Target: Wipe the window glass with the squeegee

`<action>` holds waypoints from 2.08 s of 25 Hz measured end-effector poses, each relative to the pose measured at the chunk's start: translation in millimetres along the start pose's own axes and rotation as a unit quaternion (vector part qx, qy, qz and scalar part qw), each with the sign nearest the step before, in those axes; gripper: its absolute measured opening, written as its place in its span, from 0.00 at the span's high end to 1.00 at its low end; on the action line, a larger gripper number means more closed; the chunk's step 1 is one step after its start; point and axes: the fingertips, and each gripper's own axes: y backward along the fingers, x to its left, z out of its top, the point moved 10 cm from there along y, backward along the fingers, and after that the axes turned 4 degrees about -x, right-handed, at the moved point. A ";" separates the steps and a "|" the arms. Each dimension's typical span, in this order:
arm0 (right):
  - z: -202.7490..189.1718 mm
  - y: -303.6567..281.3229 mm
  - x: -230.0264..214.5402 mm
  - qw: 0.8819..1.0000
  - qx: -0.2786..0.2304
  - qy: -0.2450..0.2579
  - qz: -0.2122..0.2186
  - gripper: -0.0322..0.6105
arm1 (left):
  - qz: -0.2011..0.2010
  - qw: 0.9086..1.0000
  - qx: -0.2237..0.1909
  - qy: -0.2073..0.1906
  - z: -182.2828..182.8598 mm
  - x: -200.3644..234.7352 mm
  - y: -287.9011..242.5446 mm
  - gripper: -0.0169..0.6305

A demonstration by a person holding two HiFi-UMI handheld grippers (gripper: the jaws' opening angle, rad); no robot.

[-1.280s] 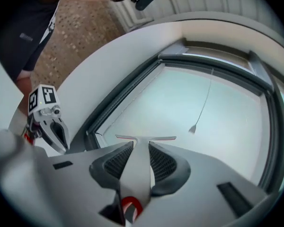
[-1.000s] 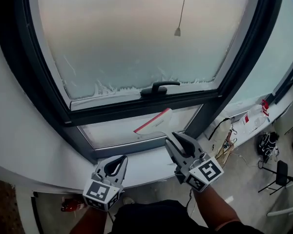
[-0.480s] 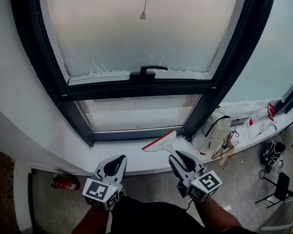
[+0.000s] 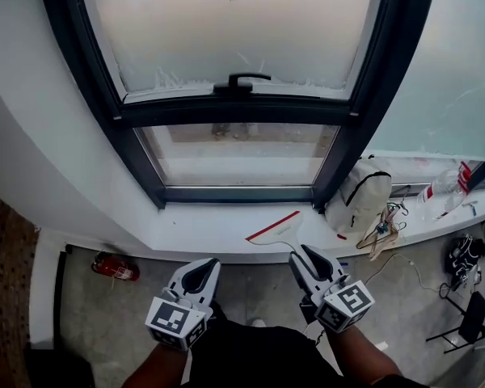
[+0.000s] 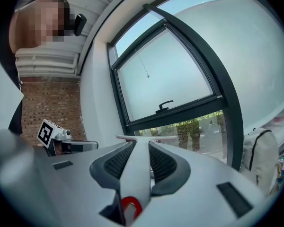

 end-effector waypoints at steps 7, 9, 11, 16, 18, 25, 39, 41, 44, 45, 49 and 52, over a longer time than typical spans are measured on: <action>6.5 26.2 24.0 1.000 -0.001 -0.002 0.021 0.81 | 0.026 1.000 -0.001 -0.014 23.7 -24.5 35.1 0.97; 9.1 29.5 32.5 1.000 -0.004 0.002 0.023 0.81 | 0.027 0.999 -0.001 -0.019 28.7 -23.9 40.4 0.97; 9.0 31.3 40.9 1.000 -0.009 0.004 0.020 0.81 | 0.017 1.000 0.005 -0.022 29.3 -23.3 42.2 0.97; -2.0 33.7 65.0 1.000 -0.022 0.008 -0.012 0.81 | -0.026 1.000 0.013 -0.010 24.6 -16.8 47.0 0.97; -8.5 34.7 78.1 0.999 -0.018 0.006 -0.033 0.81 | -0.042 0.999 0.010 0.019 23.8 -6.5 53.5 0.97; -21.2 18.4 131.4 0.997 -0.027 0.014 -0.070 0.81 | -0.045 0.999 0.005 0.016 21.1 41.7 93.9 0.97; -20.9 -5.7 174.3 0.993 -0.010 0.101 -0.060 0.81 | -0.040 0.999 -0.009 0.011 16.7 73.3 129.4 0.97; -21.8 -7.4 174.1 0.993 -0.010 0.102 -0.056 0.81 | -0.039 0.999 -0.009 0.013 15.5 73.6 130.1 0.97; -20.5 -8.8 174.4 0.994 -0.006 0.098 -0.052 0.81 | -0.037 0.999 -0.012 0.013 16.1 72.4 129.7 0.97; -20.1 -8.5 174.4 0.994 -0.006 0.097 -0.052 0.81 | -0.037 0.999 -0.013 0.012 16.2 71.7 129.5 0.97; -20.3 -7.8 171.8 0.994 -0.012 0.099 -0.049 0.81 | -0.033 0.999 -0.014 0.013 15.1 70.7 128.0 0.97; -19.3 -5.2 170.6 0.994 -0.011 0.097 -0.049 0.81 | -0.032 0.999 -0.013 0.014 15.5 68.0 127.5 0.97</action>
